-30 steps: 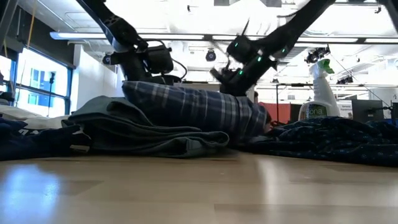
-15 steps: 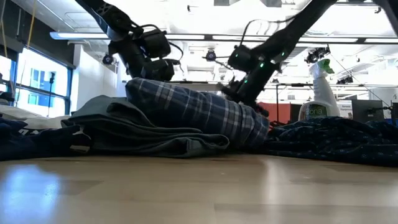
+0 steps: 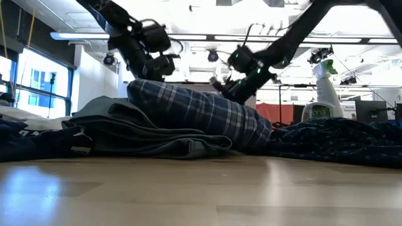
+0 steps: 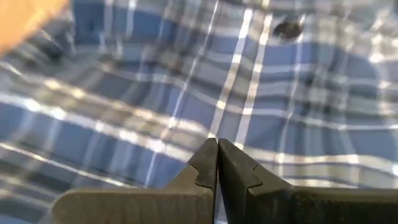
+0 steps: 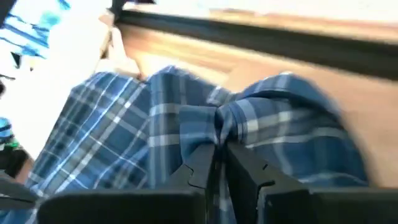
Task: Fold Laundry from Bin
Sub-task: Fold the checkered blue polo
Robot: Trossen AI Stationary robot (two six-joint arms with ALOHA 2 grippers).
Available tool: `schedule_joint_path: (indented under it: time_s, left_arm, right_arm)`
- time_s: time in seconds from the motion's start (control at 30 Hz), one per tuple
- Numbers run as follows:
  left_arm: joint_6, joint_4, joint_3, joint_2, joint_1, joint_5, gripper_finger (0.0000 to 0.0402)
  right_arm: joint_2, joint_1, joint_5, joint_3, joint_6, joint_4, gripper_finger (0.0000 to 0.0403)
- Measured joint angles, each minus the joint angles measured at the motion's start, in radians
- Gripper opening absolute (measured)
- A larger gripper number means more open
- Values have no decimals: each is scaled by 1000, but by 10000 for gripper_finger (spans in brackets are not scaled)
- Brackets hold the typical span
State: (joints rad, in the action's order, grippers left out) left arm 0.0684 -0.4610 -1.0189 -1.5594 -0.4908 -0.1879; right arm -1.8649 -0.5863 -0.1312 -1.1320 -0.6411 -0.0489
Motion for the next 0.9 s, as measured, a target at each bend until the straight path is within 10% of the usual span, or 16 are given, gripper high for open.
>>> schedule_joint_path:
  time_s: [0.57, 0.9]
  left_arm:
    - [-20, 33, -2, -25, 37, -82, 0]
    - [8, 44, -1, 63, 69, -69, 0]
  right_arm:
    - [172, 70, 114, 0, 63, 312, 178]
    - [38, 56, 52, 0, 29, 114, 170]
